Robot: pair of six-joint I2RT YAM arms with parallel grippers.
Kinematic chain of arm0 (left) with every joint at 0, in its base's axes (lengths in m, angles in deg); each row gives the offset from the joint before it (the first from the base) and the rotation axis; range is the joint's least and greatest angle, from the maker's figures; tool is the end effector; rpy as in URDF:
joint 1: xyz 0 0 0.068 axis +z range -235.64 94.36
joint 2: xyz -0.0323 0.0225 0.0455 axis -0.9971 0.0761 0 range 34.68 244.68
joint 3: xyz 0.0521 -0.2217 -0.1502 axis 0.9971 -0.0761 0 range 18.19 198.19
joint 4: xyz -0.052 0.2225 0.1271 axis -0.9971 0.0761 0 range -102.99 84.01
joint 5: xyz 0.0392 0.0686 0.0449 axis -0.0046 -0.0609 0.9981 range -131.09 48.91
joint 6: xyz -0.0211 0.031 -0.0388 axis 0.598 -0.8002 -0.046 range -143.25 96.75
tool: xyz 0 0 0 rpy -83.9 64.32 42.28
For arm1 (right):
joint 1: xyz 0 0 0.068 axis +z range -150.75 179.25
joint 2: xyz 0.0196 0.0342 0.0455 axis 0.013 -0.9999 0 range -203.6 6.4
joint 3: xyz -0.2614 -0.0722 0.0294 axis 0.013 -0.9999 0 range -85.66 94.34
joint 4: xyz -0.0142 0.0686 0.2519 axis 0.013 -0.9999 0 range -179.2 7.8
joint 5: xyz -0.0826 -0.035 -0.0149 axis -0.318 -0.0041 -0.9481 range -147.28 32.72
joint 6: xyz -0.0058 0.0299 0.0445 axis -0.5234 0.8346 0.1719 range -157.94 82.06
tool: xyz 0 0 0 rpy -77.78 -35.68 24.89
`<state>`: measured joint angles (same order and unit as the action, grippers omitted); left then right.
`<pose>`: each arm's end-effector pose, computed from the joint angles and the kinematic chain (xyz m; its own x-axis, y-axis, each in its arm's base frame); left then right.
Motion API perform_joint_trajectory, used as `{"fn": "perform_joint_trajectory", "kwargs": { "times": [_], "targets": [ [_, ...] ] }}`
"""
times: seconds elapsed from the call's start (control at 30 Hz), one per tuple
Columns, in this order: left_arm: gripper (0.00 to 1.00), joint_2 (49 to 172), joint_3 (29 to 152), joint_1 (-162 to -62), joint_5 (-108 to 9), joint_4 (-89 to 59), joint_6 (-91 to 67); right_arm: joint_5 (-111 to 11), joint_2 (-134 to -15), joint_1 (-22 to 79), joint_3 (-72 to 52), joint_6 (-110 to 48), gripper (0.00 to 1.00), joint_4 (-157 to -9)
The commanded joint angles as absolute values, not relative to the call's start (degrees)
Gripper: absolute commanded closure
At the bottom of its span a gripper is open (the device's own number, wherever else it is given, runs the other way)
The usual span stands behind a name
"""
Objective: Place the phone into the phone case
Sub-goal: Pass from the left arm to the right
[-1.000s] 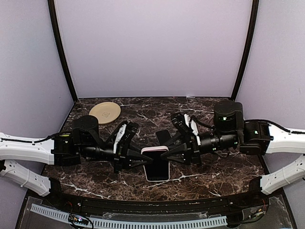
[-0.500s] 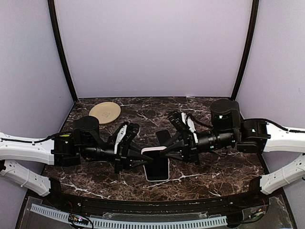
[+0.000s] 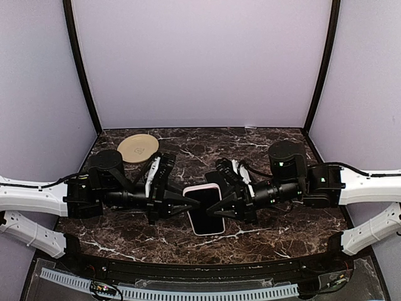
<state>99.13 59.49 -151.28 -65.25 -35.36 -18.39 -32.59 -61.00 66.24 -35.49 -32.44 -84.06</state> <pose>0.0945 -0.2442 0.3090 -0.0903 0.0120 -0.9958 0.9959 0.0045 -0.0902 0.0922 0.2552 0.3072 -0.2222 -0.3005 -0.9275 -0.9738 0.0208 0.2265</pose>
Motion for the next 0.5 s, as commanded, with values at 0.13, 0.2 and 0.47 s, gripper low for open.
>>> {"fn": "perform_joint_trajectory", "kwargs": {
  "times": [0.13,0.2,0.47],
  "targets": [
    [0.66,97.4,60.3,-151.6,-66.8,-41.4,-20.9,-31.4,-59.8,65.9,-35.3,-30.4,1.0,-80.3],
    [0.66,97.6,60.2,-151.6,-66.3,-41.7,-20.7,-31.2,-59.6,65.9,-35.0,-30.5,1.0,-80.4],
    [1.0,97.5,59.5,-151.6,-64.6,-42.4,-20.2,-31.5,-59.2,65.9,-34.7,-31.1,1.0,-81.1]
  ]
}}
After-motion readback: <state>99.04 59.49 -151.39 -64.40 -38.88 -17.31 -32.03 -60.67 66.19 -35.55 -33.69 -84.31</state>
